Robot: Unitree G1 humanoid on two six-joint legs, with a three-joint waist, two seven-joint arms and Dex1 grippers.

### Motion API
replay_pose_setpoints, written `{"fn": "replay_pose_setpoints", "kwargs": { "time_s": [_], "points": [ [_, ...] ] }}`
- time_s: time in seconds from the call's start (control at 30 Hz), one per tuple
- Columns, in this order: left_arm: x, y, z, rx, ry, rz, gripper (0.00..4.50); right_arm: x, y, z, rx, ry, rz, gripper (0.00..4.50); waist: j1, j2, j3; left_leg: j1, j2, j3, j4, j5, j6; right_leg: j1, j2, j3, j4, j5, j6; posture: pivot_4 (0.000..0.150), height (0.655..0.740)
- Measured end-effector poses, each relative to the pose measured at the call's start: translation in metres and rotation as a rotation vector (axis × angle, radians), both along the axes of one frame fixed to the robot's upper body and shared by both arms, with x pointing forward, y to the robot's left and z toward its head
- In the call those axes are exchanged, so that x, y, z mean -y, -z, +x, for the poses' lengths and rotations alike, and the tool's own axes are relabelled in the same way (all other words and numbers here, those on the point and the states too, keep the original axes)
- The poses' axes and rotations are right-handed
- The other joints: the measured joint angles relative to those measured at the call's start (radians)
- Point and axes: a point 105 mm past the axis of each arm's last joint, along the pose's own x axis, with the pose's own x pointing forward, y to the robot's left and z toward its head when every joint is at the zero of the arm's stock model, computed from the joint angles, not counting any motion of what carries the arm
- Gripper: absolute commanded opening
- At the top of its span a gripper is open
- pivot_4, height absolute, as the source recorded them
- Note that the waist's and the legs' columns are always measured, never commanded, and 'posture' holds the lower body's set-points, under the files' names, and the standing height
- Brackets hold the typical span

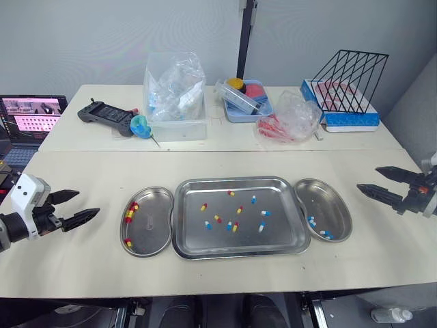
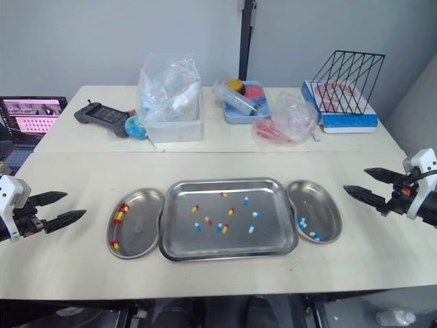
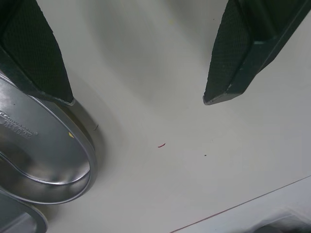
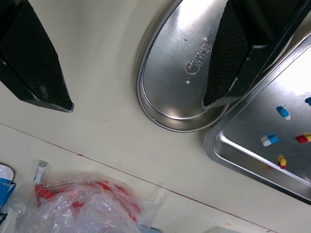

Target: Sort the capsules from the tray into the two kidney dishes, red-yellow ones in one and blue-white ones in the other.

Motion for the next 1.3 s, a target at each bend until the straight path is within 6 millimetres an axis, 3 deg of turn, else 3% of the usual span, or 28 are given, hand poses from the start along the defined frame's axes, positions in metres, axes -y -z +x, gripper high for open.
{"fn": "replay_pose_setpoints", "kwargs": {
  "time_s": [0.23,0.4,0.6,0.87,1.07,1.2,1.3],
  "points": [
    [0.003,-0.011,0.008,0.037,0.023,-0.03,4.48,-0.013,-0.007,0.005,0.033,-0.026,0.019,4.5,0.0,0.0,0.0,0.0,0.0,0.0,0.0,0.0,0.0,0.0,0.0,-0.001,0.0,0.0,0.001,0.15,0.74],
    [0.031,-0.029,0.001,0.036,0.185,-0.183,4.48,-0.028,-0.005,0.008,-0.007,-0.026,0.062,4.5,0.0,0.0,0.0,-0.001,0.0,0.0,0.0,0.0,0.0,0.0,0.0,-0.002,0.0,0.001,0.001,0.15,0.74],
    [0.053,-0.04,-0.003,0.032,0.324,-0.205,4.48,-0.044,0.002,0.002,-0.048,-0.039,0.068,4.5,0.001,0.0,0.0,0.0,0.0,0.0,0.001,0.0,0.0,0.0,0.0,-0.002,0.001,0.001,0.001,0.15,0.74],
    [0.067,-0.044,0.004,0.05,0.434,-0.163,4.48,-0.055,-0.001,-0.001,-0.061,-0.059,0.077,4.5,0.001,0.0,0.0,-0.001,0.0,0.0,0.001,0.005,0.008,0.001,0.001,-0.002,0.0,0.0,0.001,0.15,0.74],
    [0.086,-0.032,0.012,0.018,0.481,-0.152,4.48,-0.072,-0.007,-0.006,-0.049,-0.149,0.082,4.5,0.006,0.0,0.0,-0.001,0.0,-0.001,0.002,0.005,0.008,0.001,0.001,-0.003,0.0,0.001,0.001,0.15,0.74],
    [0.092,-0.038,0.012,0.033,0.512,-0.139,4.48,-0.093,0.0,-0.006,-0.092,-0.211,0.061,4.5,0.005,0.0,0.0,-0.001,0.0,-0.001,0.001,0.005,0.008,0.001,0.001,-0.002,0.001,0.001,0.001,0.15,0.74],
    [0.09,-0.037,0.012,0.04,0.515,-0.131,4.48,-0.135,0.0,-0.002,-0.096,-0.313,0.086,4.5,-0.006,0.0,0.0,-0.001,0.001,-0.001,0.001,0.005,0.007,0.0,0.003,-0.002,0.002,0.0,0.001,0.15,0.74]
  ]
}}
